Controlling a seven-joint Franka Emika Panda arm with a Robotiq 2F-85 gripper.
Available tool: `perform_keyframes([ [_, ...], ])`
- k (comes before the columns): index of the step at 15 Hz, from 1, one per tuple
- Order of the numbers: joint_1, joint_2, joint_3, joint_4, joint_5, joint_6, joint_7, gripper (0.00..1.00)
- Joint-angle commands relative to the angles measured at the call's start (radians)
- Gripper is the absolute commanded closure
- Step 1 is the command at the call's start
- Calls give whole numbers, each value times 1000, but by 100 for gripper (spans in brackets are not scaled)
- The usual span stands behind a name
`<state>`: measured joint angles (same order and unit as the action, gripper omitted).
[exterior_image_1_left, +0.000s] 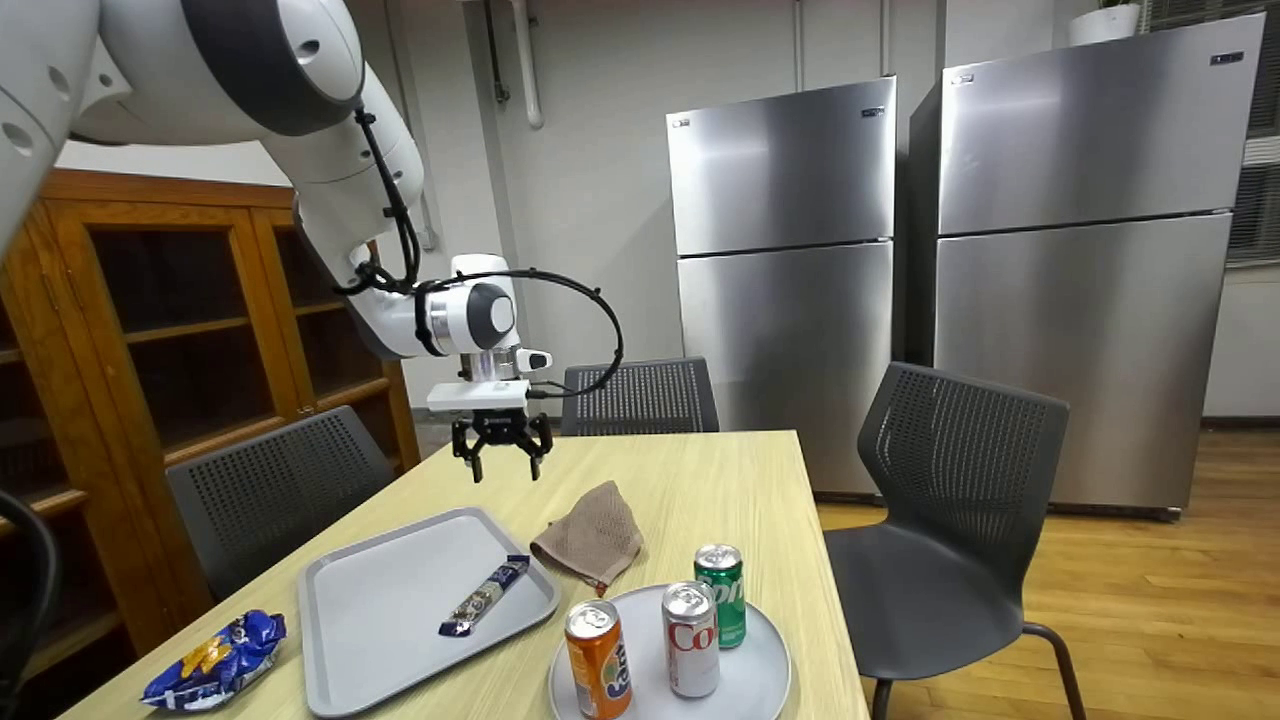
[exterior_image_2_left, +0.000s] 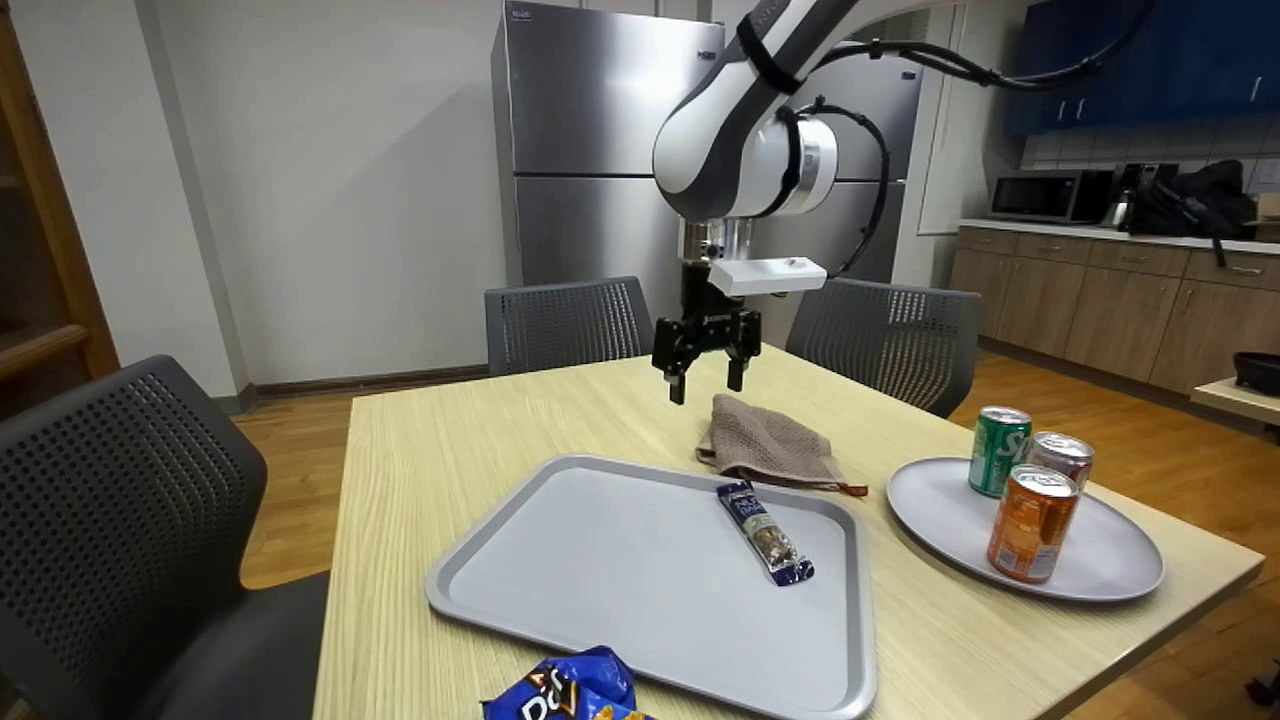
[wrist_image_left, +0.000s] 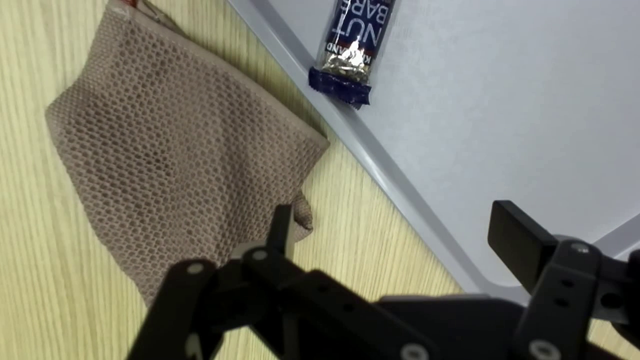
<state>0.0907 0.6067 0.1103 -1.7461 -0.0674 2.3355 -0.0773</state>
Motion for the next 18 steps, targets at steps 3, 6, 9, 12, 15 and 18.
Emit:
perform_keyframes([
  [3, 7, 0, -8, 2, 6, -1, -3, 0],
  [6, 7, 0, -8, 1, 6, -1, -4, 0],
  [9, 7, 0, -8, 1, 6, 0, -4, 0],
  [12, 7, 0, -8, 1, 6, 0, -4, 0],
  [15, 12, -32, -29, -41, 0, 28, 40, 0],
  [18, 9, -50, -36, -74, 17, 55, 67, 0],
])
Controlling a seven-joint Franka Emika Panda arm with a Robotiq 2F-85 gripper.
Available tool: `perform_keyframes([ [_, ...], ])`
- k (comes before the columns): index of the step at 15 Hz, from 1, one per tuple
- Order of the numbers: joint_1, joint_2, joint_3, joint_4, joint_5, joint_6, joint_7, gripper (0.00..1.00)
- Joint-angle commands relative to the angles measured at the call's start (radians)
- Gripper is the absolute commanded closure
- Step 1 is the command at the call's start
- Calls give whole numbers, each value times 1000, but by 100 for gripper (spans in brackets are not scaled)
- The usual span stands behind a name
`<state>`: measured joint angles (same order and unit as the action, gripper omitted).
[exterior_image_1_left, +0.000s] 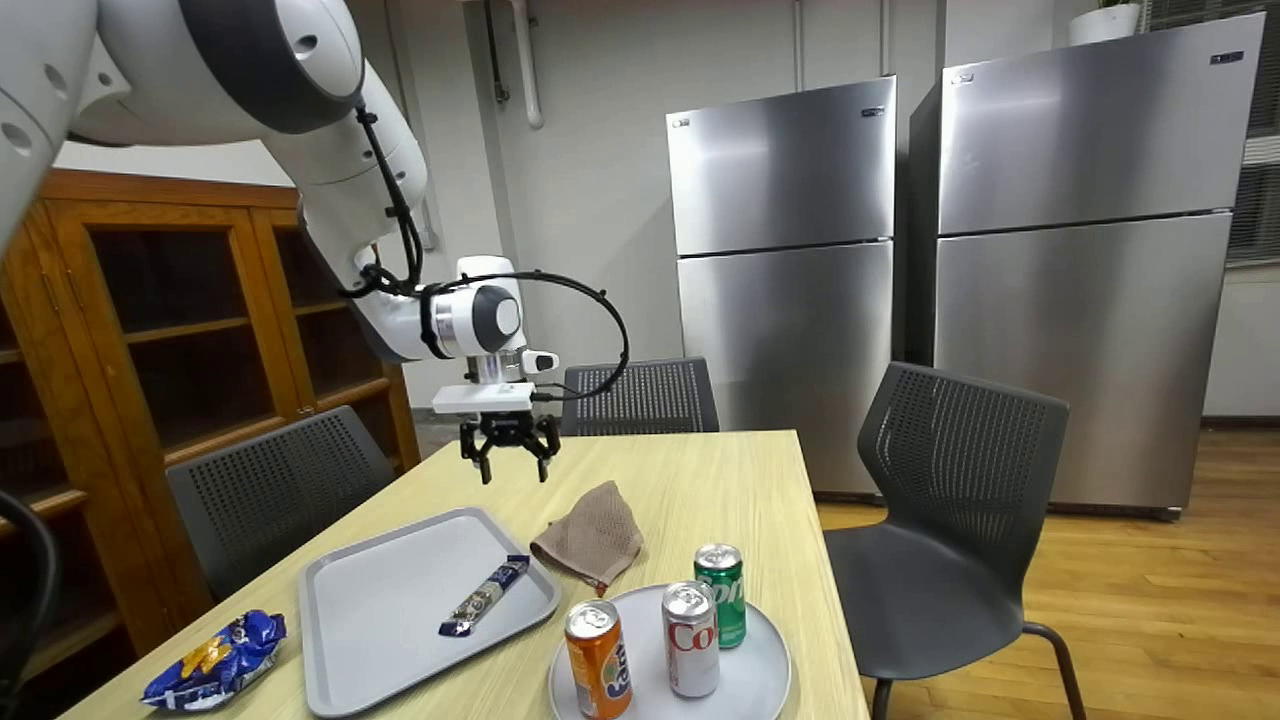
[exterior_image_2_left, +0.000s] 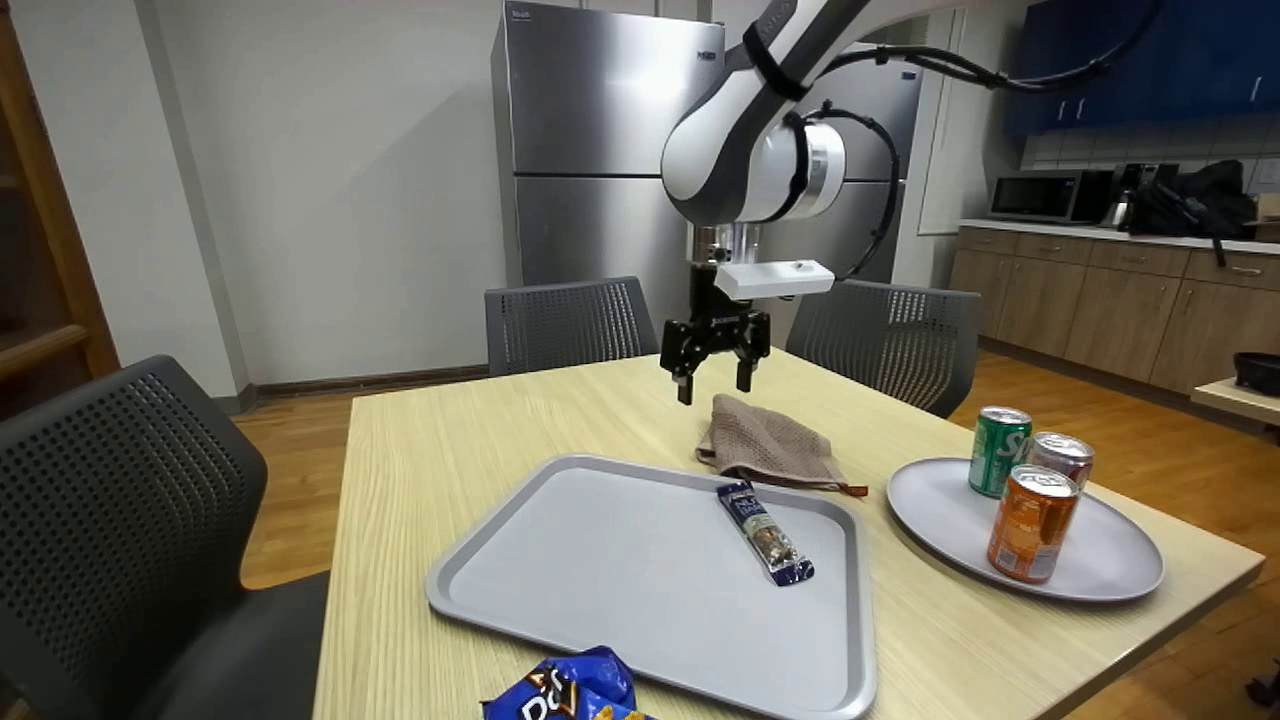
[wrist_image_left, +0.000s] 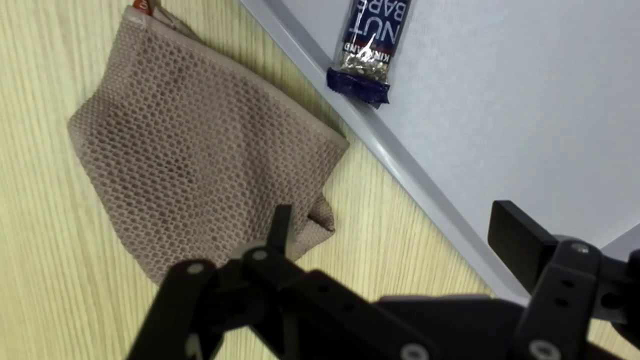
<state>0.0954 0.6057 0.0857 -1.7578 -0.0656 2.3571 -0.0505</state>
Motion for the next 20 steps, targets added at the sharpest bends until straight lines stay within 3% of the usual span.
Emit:
perform_keyframes([
  [1, 9, -56, -18, -79, 12, 52, 58, 0],
  [7, 8, -70, -21, -172, 25, 160, 110, 0],
  [20, 47, -93, -38, -318, 30, 177, 214, 0],
])
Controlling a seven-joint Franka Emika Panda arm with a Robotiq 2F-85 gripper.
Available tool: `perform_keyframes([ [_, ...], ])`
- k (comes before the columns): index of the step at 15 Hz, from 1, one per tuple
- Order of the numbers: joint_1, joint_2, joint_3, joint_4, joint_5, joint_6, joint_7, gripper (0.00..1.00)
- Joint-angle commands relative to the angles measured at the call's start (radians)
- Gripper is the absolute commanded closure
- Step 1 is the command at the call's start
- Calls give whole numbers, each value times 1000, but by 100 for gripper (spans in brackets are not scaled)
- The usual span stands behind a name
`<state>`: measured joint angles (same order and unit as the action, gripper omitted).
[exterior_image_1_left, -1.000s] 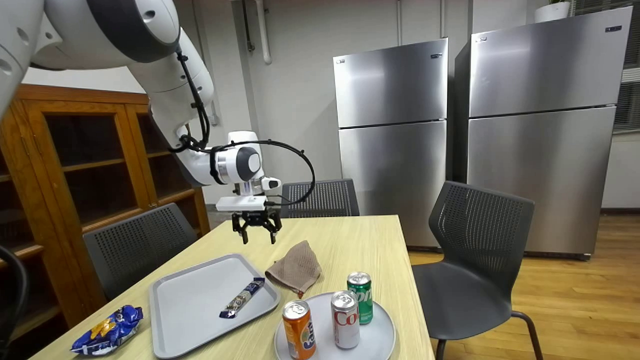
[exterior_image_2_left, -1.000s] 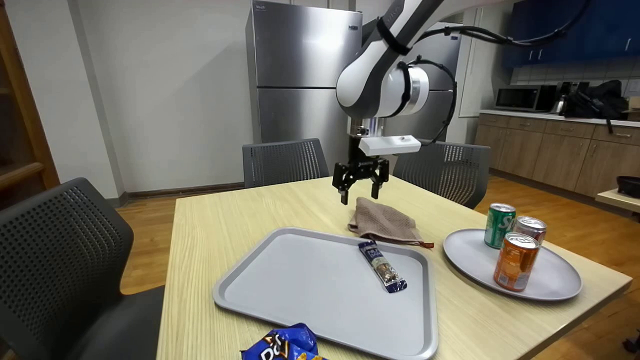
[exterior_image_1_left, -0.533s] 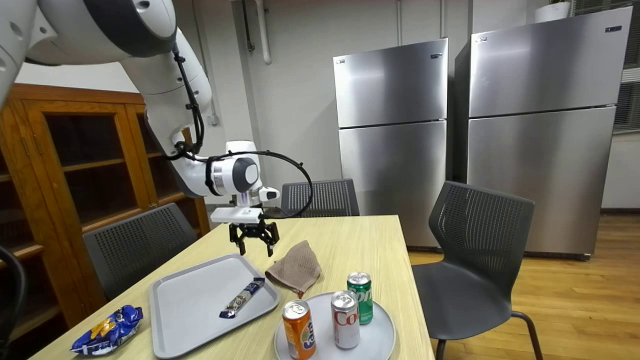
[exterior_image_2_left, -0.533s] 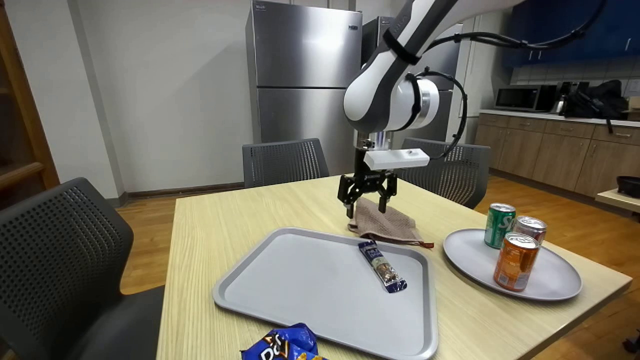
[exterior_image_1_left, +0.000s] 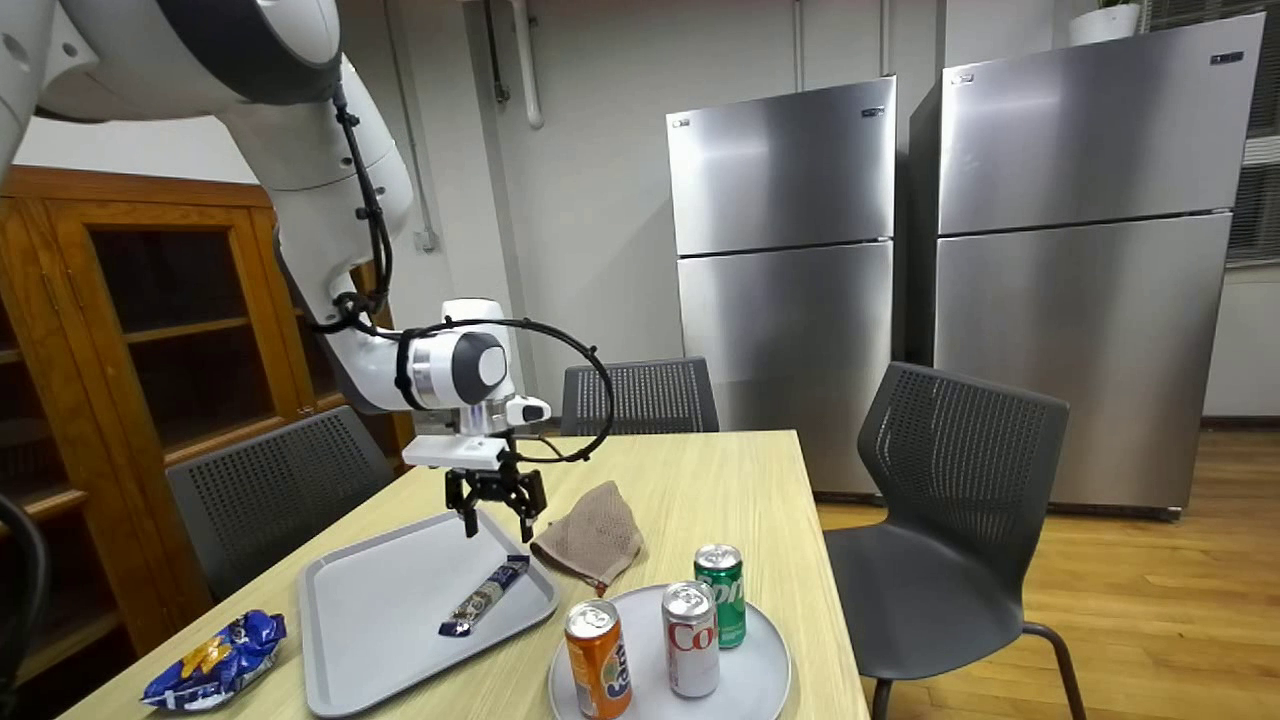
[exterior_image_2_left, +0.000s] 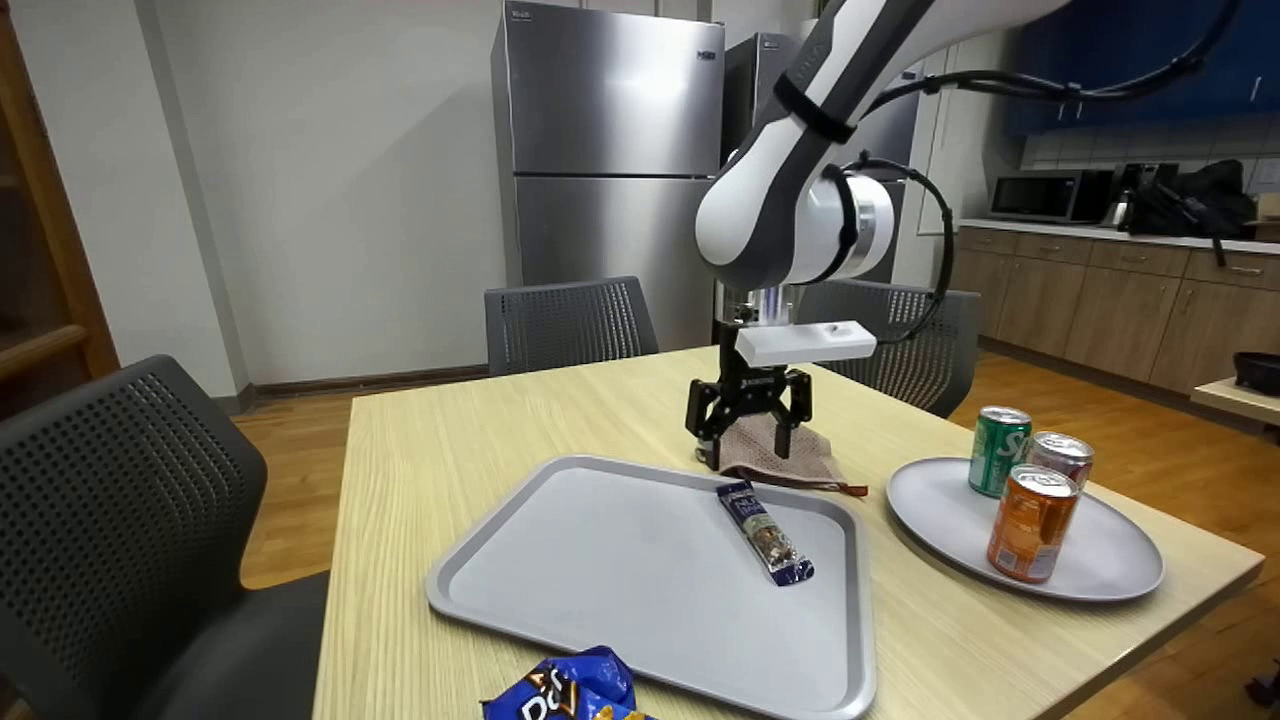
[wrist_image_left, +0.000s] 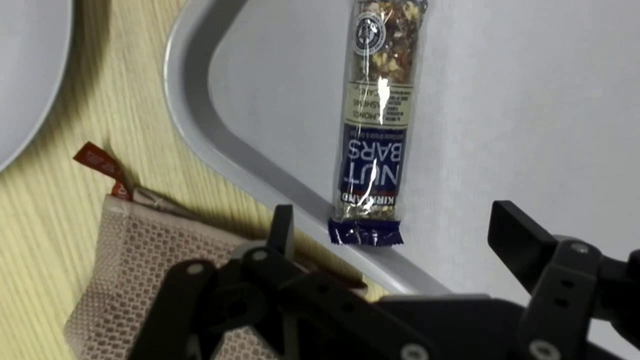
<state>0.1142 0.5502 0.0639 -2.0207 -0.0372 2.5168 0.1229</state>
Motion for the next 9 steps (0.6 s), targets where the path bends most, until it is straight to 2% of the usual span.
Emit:
perform_keyframes([
  [1, 33, -35, -17, -61, 0, 22, 48, 0],
  [9, 75, 4, -45, -89, -29, 93, 69, 0],
])
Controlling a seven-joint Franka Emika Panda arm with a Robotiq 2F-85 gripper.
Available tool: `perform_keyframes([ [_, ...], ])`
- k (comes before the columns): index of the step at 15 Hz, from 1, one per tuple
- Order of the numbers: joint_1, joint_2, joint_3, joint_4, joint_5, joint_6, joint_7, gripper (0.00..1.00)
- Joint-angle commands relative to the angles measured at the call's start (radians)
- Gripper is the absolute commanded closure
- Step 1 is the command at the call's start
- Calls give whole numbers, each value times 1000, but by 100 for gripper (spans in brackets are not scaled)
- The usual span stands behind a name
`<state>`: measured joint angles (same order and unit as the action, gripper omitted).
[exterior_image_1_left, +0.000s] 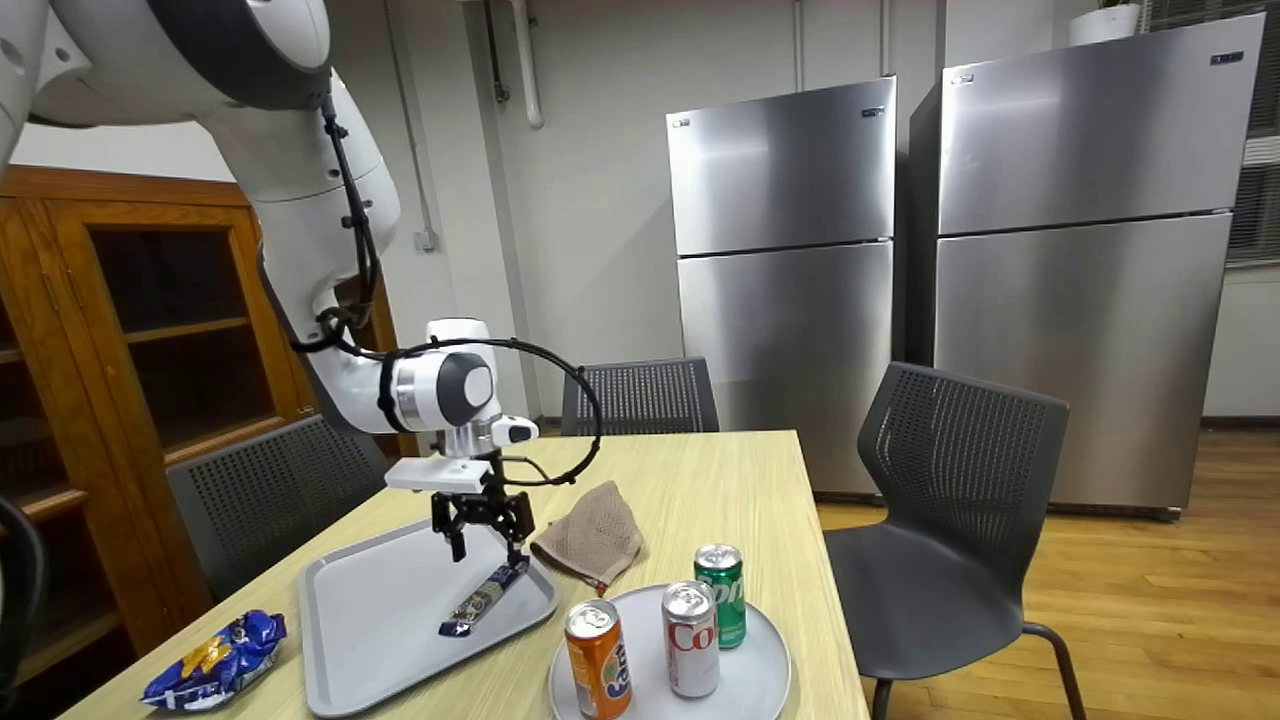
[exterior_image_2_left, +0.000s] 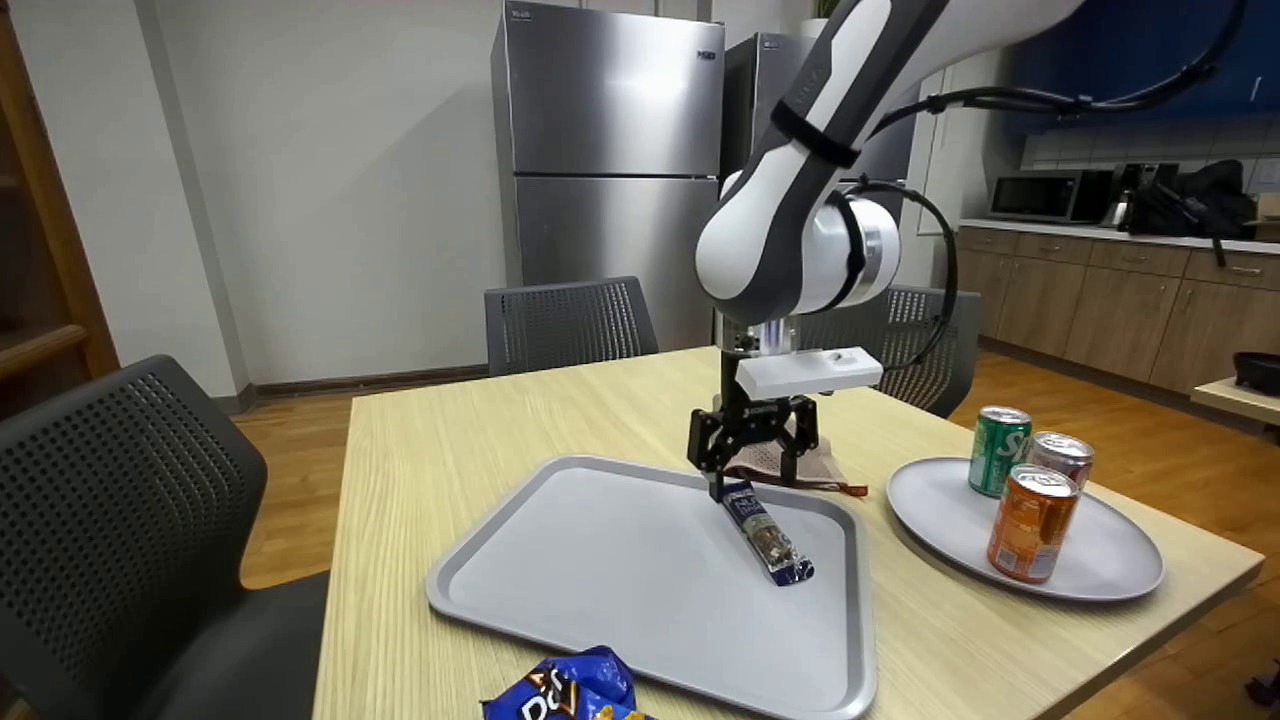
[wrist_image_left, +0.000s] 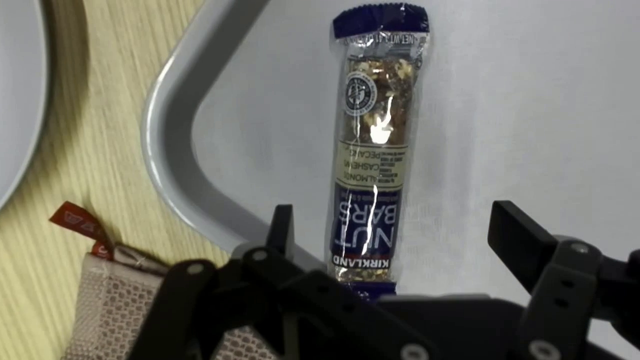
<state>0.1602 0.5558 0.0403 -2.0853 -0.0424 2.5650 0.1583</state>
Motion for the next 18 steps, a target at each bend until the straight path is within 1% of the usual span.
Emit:
perform_keyframes([
  [1, 39, 11, -32, -21, -30, 50, 46, 0],
  [12, 62, 88, -78, 15, -32, 110, 40, 0],
  [18, 79, 59, -70, -7, -34, 109, 32, 0],
])
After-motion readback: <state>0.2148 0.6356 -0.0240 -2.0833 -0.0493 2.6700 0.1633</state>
